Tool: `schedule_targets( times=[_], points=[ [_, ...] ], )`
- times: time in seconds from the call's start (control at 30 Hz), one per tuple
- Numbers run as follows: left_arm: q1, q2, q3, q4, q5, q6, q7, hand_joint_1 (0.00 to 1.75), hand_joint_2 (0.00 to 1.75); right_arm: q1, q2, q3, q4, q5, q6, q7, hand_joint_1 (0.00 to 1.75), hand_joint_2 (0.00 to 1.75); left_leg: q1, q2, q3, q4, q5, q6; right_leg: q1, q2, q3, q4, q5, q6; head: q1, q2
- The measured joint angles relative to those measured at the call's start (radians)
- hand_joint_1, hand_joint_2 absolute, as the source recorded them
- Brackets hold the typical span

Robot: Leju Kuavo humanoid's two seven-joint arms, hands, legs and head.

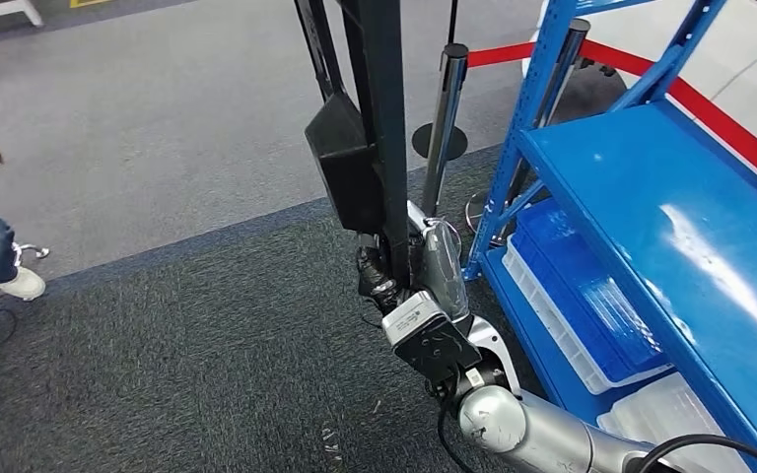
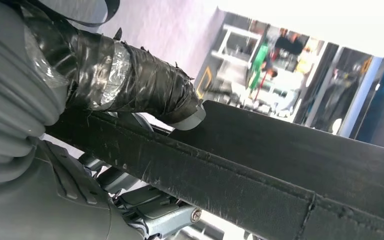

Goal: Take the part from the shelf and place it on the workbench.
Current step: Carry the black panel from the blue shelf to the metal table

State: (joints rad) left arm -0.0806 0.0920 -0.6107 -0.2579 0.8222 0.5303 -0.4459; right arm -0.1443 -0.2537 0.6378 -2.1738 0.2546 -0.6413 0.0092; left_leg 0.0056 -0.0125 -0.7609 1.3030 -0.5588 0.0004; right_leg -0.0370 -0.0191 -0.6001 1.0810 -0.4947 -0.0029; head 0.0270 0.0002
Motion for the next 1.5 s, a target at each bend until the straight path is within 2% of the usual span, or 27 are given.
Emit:
schedule_targets(
  times=[0.07, 0.13, 0.17, 0.23, 0.3, 0.33, 0.4, 0.47, 0.5, 0.53, 0.57, 0.6, 0.67, 0.73, 0.8, 0.83, 0.87, 0.93, 0.97, 1.03, 1.07, 1.13, 1.2, 1.27, 1.37, 1.43, 1.5],
  points=[
    [0.001, -0.004, 0.000, 0.000, 0.000, 0.000, 0.000, 0.00, 1.75, 0.001, 0.000, 0.000, 0.000, 0.001, 0.000, 0.001, 1.75, 1.75, 0.002, 0.006, -0.006, -0.020, 0.041, 0.001, 0.002, -0.030, 0.009, -0.001, -0.009, 0.001, 0.000, 0.000],
    [0.003, -0.005, 0.000, 0.000, 0.000, 0.000, 0.000, 0.00, 1.75, 0.001, 0.000, 0.000, -0.001, 0.002, 0.000, 0.002, 1.75, 1.75, -0.002, 0.031, 0.049, -0.141, 0.111, 0.008, 0.003, -0.054, 0.023, -0.003, -0.019, 0.004, 0.000, 0.000],
    [0.002, -0.005, 0.000, 0.000, 0.000, 0.000, 0.000, 0.00, 1.75, 0.001, 0.000, 0.000, -0.001, 0.003, 0.000, 0.002, 1.75, 1.75, -0.009, 0.051, 0.076, -0.193, 0.128, 0.013, 0.005, -0.064, 0.031, -0.007, -0.022, 0.006, 0.000, 0.000],
    [0.000, -0.005, 0.000, 0.000, -0.001, 0.000, -0.001, 0.00, 1.75, 0.001, 0.000, 0.000, -0.003, 0.003, 0.000, 0.004, 1.75, 1.75, -0.024, 0.076, 0.103, -0.241, 0.127, 0.023, 0.008, -0.082, 0.044, -0.016, -0.027, 0.017, 0.000, 0.000],
    [0.002, -0.005, 0.000, 0.000, -0.001, 0.000, -0.001, 0.00, 1.75, 0.000, 0.000, 0.000, -0.005, 0.003, 0.000, 0.006, 1.75, 1.75, -0.029, 0.059, 0.115, -0.256, 0.122, 0.034, 0.010, -0.101, 0.062, -0.029, -0.034, 0.031, 0.000, 0.000],
    [0.004, -0.005, 0.000, 0.000, -0.001, 0.001, -0.001, 0.00, 1.75, 0.000, 0.000, 0.000, -0.006, 0.003, 0.000, 0.007, 1.75, 1.75, -0.027, 0.048, 0.126, -0.266, 0.122, 0.038, 0.008, -0.098, 0.072, -0.030, -0.040, 0.037, 0.001, 0.000],
    [0.004, -0.006, 0.000, 0.000, -0.001, 0.001, 0.000, 0.00, 1.75, -0.002, -0.001, 0.000, -0.009, 0.004, -0.002, 0.007, 1.75, 1.75, -0.020, 0.026, 0.149, -0.286, 0.124, 0.050, 0.008, -0.048, 0.053, 0.026, -0.072, 0.041, 0.002, 0.000],
    [-0.001, -0.007, 0.000, 0.000, -0.002, 0.002, 0.001, 0.00, 1.75, 0.000, -0.001, 0.000, -0.011, 0.004, -0.004, 0.006, 1.75, 1.75, -0.018, 0.002, 0.158, -0.291, 0.123, 0.062, 0.011, 0.006, -0.025, 0.160, -0.120, 0.037, 0.002, 0.000],
    [-0.003, -0.007, -0.001, 0.000, -0.003, 0.002, 0.001, 0.00, 1.75, 0.002, -0.002, 0.000, -0.011, 0.004, -0.005, 0.006, 1.75, 1.75, -0.018, -0.012, 0.159, -0.290, 0.121, 0.064, 0.013, 0.015, -0.069, 0.221, -0.131, 0.036, 0.003, 0.000],
    [-0.004, -0.008, -0.001, 0.000, -0.003, 0.002, 0.002, 0.00, 1.75, 0.004, -0.002, 0.000, -0.011, 0.004, -0.006, 0.006, 1.75, 1.75, -0.019, -0.028, 0.161, -0.289, 0.119, 0.065, 0.014, 0.019, -0.098, 0.249, -0.123, 0.036, 0.003, 0.000],
    [-0.003, -0.009, -0.001, 0.000, -0.003, 0.002, 0.003, 0.00, 1.75, 0.006, -0.003, 0.000, -0.011, 0.004, -0.006, 0.006, 1.75, 1.75, -0.020, -0.044, 0.164, -0.287, 0.115, 0.065, 0.015, 0.021, -0.112, 0.243, -0.095, 0.036, 0.003, 0.000],
    [-0.002, -0.009, -0.001, 0.000, -0.003, 0.002, 0.003, 0.00, 1.75, 0.007, -0.003, 0.000, -0.011, 0.004, -0.007, 0.007, 1.75, 1.75, -0.019, -0.060, 0.168, -0.283, 0.111, 0.064, 0.015, 0.026, -0.104, 0.196, -0.051, 0.034, 0.002, 0.000],
    [-0.001, -0.010, -0.001, 0.000, -0.004, 0.002, 0.005, 0.00, 1.75, 0.007, -0.003, 0.000, -0.012, 0.008, -0.007, 0.010, 1.75, 1.75, -0.019, -0.089, 0.168, -0.268, 0.097, 0.057, 0.011, 0.070, -0.063, 0.063, 0.025, 0.032, 0.002, 0.000],
    [-0.003, -0.011, -0.002, 0.000, -0.006, 0.002, 0.005, 0.00, 1.75, 0.008, -0.004, 0.000, -0.015, 0.013, -0.007, 0.012, 1.75, 1.75, -0.017, -0.114, 0.157, -0.254, 0.087, 0.047, 0.007, 0.109, -0.037, -0.006, 0.042, 0.029, 0.002, 0.000],
    [-0.001, -0.010, -0.002, 0.000, -0.010, 0.002, 0.005, 0.00, 1.75, 0.007, -0.004, 0.000, -0.018, 0.017, -0.007, 0.015, 1.75, 1.75, -0.013, -0.138, 0.147, -0.254, 0.086, 0.036, 0.007, 0.098, -0.028, -0.016, 0.034, 0.021, 0.003, 0.000],
    [0.003, -0.011, -0.003, 0.000, -0.012, 0.003, 0.005, 0.00, 1.75, 0.006, -0.004, 0.000, -0.018, 0.018, -0.007, 0.016, 1.75, 1.75, -0.011, -0.135, 0.146, -0.255, 0.084, 0.031, 0.007, 0.086, -0.022, -0.022, 0.033, 0.016, 0.004, 0.000],
    [0.004, -0.011, -0.004, 0.000, -0.013, 0.003, 0.005, 0.00, 1.75, 0.006, -0.004, 0.000, -0.019, 0.018, -0.007, 0.017, 1.75, 1.75, -0.013, -0.112, 0.143, -0.247, 0.078, 0.024, 0.004, 0.072, -0.013, -0.029, 0.031, 0.010, 0.003, 0.000],
    [0.002, -0.011, -0.006, 0.000, -0.014, 0.004, 0.005, 0.00, 1.75, 0.006, -0.005, 0.000, -0.021, 0.018, -0.007, 0.018, 1.75, 1.75, -0.013, -0.036, 0.110, -0.174, 0.042, 0.010, 0.003, 0.043, 0.006, -0.038, 0.027, 0.001, 0.001, 0.000],
    [-0.001, -0.010, -0.006, 0.000, -0.014, 0.004, 0.005, 0.00, 1.75, 0.007, -0.005, 0.000, -0.022, 0.018, -0.006, 0.019, 1.75, 1.75, -0.011, -0.009, 0.077, -0.115, 0.017, 0.002, 0.003, 0.028, 0.012, -0.039, 0.022, -0.001, 0.000, 0.000],
    [-0.002, -0.010, -0.007, 0.000, -0.014, 0.004, 0.005, 0.00, 1.75, 0.007, -0.005, 0.000, -0.023, 0.018, -0.005, 0.021, 1.75, 1.75, -0.001, 0.006, 0.012, -0.013, -0.012, -0.008, 0.004, -0.002, 0.022, -0.039, 0.012, -0.002, 0.000, 0.000],
    [0.000, -0.010, -0.007, 0.000, -0.014, 0.004, 0.005, 0.00, 1.75, 0.008, -0.006, 0.000, -0.023, 0.018, -0.005, 0.022, 1.75, 1.75, 0.002, 0.007, -0.002, 0.000, -0.002, -0.011, 0.003, -0.016, 0.028, -0.039, 0.006, -0.001, 0.000, 0.000],
    [0.004, -0.009, -0.008, 0.000, -0.013, 0.004, 0.005, 0.00, 1.75, 0.008, -0.006, 0.000, -0.023, 0.018, -0.004, 0.023, 1.75, 1.75, 0.006, 0.017, 0.028, -0.084, 0.069, -0.012, 0.003, -0.043, 0.045, -0.039, -0.007, 0.004, 0.000, 0.000],
    [0.004, -0.007, -0.008, 0.000, -0.014, 0.004, 0.005, 0.00, 1.75, 0.007, -0.006, 0.000, -0.024, 0.018, -0.003, 0.023, 1.75, 1.75, -0.003, 0.058, 0.089, -0.213, 0.128, -0.003, 0.005, -0.065, 0.062, -0.042, -0.020, 0.012, 0.000, 0.000],
    [0.002, -0.005, -0.008, 0.000, -0.016, 0.004, 0.005, 0.00, 1.75, 0.007, -0.006, 0.000, -0.025, 0.018, -0.002, 0.023, 1.75, 1.75, -0.017, 0.082, 0.111, -0.263, 0.136, 0.012, 0.009, -0.082, 0.071, -0.049, -0.026, 0.022, 0.000, 0.000],
    [0.006, -0.004, -0.010, 0.000, -0.019, 0.004, 0.006, 0.00, 1.75, 0.005, -0.006, 0.000, -0.026, 0.019, 0.001, 0.024, 1.75, 1.75, -0.018, 0.052, 0.122, -0.275, 0.133, 0.032, 0.011, -0.095, 0.090, -0.060, -0.036, 0.041, 0.001, 0.000],
    [0.006, -0.004, -0.013, 0.000, -0.019, 0.005, 0.007, 0.00, 1.75, 0.003, -0.008, 0.000, -0.029, 0.023, 0.001, 0.027, 1.75, 1.75, -0.012, 0.029, 0.143, -0.293, 0.132, 0.046, 0.010, -0.050, 0.075, -0.012, -0.065, 0.047, 0.003, 0.000],
    [0.001, -0.004, -0.016, 0.000, -0.018, 0.005, 0.008, 0.00, 1.75, 0.005, -0.010, 0.000, -0.031, 0.032, -0.003, 0.030, 1.75, 1.75, -0.010, 0.006, 0.153, -0.299, 0.130, 0.058, 0.011, 0.002, 0.003, 0.115, -0.113, 0.044, 0.004, 0.000]
  ],
)
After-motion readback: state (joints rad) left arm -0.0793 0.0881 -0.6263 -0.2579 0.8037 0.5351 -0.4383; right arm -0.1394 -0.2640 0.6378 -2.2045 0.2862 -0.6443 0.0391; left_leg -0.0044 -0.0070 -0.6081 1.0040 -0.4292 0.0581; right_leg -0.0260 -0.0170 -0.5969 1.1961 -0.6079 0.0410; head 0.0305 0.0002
